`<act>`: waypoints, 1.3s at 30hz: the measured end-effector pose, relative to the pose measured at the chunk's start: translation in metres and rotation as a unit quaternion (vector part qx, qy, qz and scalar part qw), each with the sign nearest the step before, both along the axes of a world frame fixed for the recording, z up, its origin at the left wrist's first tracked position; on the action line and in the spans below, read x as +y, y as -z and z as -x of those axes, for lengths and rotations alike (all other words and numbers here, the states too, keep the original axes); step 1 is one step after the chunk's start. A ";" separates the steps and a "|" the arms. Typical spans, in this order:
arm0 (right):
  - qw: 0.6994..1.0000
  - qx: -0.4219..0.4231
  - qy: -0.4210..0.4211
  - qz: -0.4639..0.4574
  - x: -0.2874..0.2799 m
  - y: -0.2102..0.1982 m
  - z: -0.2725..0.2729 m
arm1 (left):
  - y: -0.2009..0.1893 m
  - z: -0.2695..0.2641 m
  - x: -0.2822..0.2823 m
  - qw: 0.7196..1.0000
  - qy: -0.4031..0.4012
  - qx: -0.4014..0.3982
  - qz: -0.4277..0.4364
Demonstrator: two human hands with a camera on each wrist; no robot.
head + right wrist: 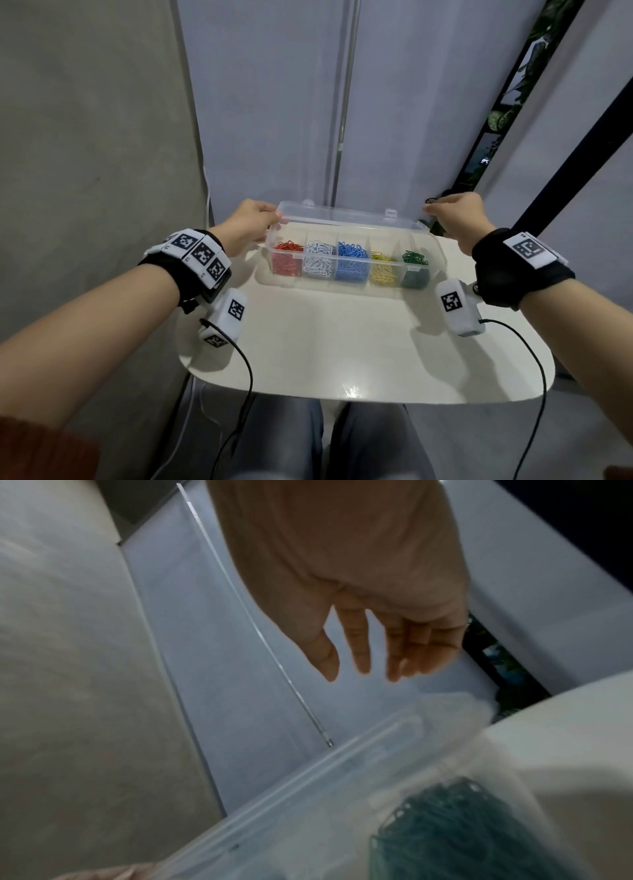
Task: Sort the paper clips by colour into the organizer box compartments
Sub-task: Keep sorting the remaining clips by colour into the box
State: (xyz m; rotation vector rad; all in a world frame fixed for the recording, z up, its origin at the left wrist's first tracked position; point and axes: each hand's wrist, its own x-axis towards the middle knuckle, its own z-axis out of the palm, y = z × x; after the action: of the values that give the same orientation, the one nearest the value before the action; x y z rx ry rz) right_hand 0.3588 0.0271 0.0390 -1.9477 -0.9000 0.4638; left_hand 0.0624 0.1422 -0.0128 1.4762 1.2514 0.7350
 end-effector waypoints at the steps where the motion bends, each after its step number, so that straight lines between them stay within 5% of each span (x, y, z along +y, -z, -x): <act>1: 0.999 0.041 0.008 0.020 -0.001 0.003 -0.004 | 0.000 -0.001 0.000 1.000 -0.007 -0.010 -0.001; 6: 0.964 0.266 -0.021 0.008 -0.009 0.010 -0.013 | -0.002 0.002 0.002 0.998 0.000 -0.057 -0.020; 14: 0.968 0.252 -0.012 -0.011 -0.012 0.010 -0.021 | -0.015 0.022 0.002 0.994 -0.005 0.003 -0.114; 21: 0.986 0.082 -0.148 0.013 -0.030 0.010 -0.012 | -0.026 0.033 -0.013 0.973 0.082 0.090 -0.194; 26: 0.947 -0.065 -0.295 0.106 -0.042 0.012 -0.011 | -0.030 0.035 -0.031 0.895 0.224 0.249 -0.296; 32: 0.896 -0.236 -0.341 0.159 -0.040 0.008 -0.011 | -0.032 0.030 -0.039 0.869 0.244 0.300 -0.310; 39: 0.864 -0.297 -0.356 0.194 -0.042 0.006 -0.010 | -0.028 0.027 -0.042 0.805 0.257 0.404 -0.349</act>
State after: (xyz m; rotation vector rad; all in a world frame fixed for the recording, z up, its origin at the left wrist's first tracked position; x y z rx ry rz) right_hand 0.3689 -0.0148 0.0329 -2.1032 -2.0994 0.4864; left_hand 0.0352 0.0998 0.0148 2.8026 1.0890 0.1451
